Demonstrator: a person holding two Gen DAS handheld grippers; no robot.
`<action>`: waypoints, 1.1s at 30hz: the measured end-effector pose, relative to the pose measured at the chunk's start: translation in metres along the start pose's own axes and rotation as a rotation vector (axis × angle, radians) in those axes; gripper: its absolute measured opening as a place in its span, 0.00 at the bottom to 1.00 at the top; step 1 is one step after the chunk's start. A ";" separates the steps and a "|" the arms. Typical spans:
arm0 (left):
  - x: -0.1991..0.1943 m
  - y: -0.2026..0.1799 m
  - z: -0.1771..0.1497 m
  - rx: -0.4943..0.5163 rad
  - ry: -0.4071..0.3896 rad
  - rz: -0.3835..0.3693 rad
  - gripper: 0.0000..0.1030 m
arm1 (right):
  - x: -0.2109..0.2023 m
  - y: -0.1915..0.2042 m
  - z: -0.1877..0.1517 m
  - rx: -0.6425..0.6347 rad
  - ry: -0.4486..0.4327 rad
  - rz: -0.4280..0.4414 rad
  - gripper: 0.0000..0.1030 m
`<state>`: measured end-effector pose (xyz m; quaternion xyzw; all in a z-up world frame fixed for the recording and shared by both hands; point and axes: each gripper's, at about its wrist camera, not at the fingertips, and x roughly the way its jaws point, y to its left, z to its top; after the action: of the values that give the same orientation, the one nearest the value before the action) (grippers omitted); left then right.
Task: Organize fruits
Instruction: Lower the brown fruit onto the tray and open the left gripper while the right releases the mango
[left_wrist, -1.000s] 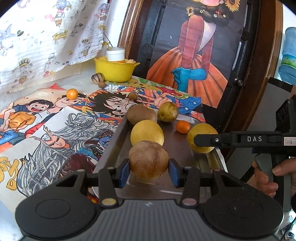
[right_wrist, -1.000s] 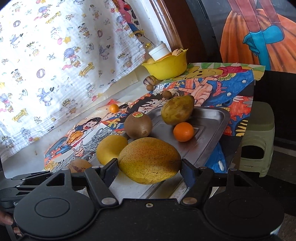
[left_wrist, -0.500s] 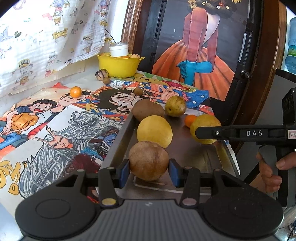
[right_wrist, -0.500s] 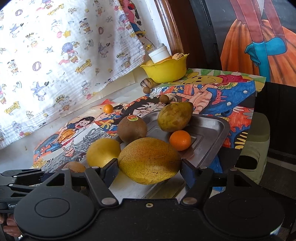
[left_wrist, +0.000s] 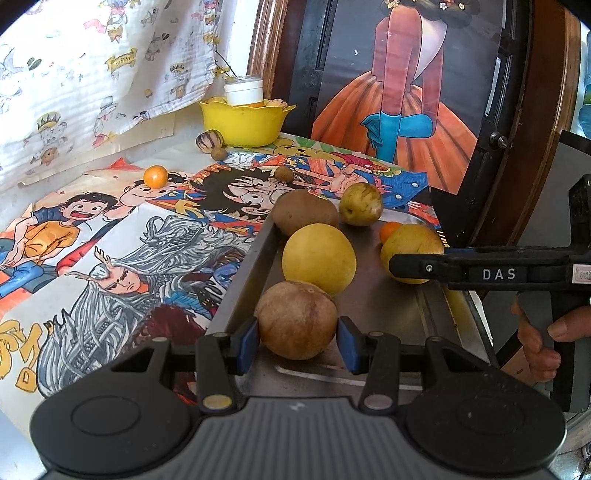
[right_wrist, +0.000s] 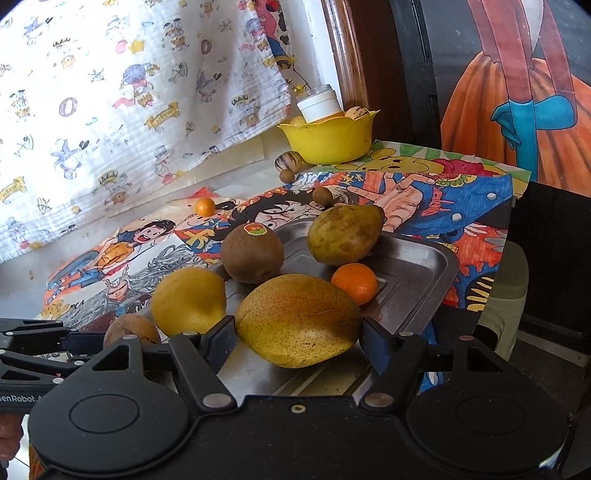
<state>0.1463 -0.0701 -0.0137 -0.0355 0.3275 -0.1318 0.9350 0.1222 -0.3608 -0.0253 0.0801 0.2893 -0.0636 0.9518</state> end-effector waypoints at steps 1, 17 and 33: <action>0.000 0.000 0.000 0.001 0.000 0.000 0.49 | 0.000 -0.001 0.000 0.002 -0.003 0.002 0.71; -0.003 0.000 0.000 0.013 0.005 -0.008 0.61 | -0.002 -0.001 -0.003 -0.008 -0.009 0.013 0.72; -0.044 0.011 -0.001 0.001 -0.068 0.000 0.92 | -0.030 0.007 -0.011 -0.027 -0.030 0.041 0.87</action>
<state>0.1146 -0.0477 0.0102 -0.0395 0.2953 -0.1306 0.9456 0.0926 -0.3501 -0.0162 0.0722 0.2740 -0.0415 0.9581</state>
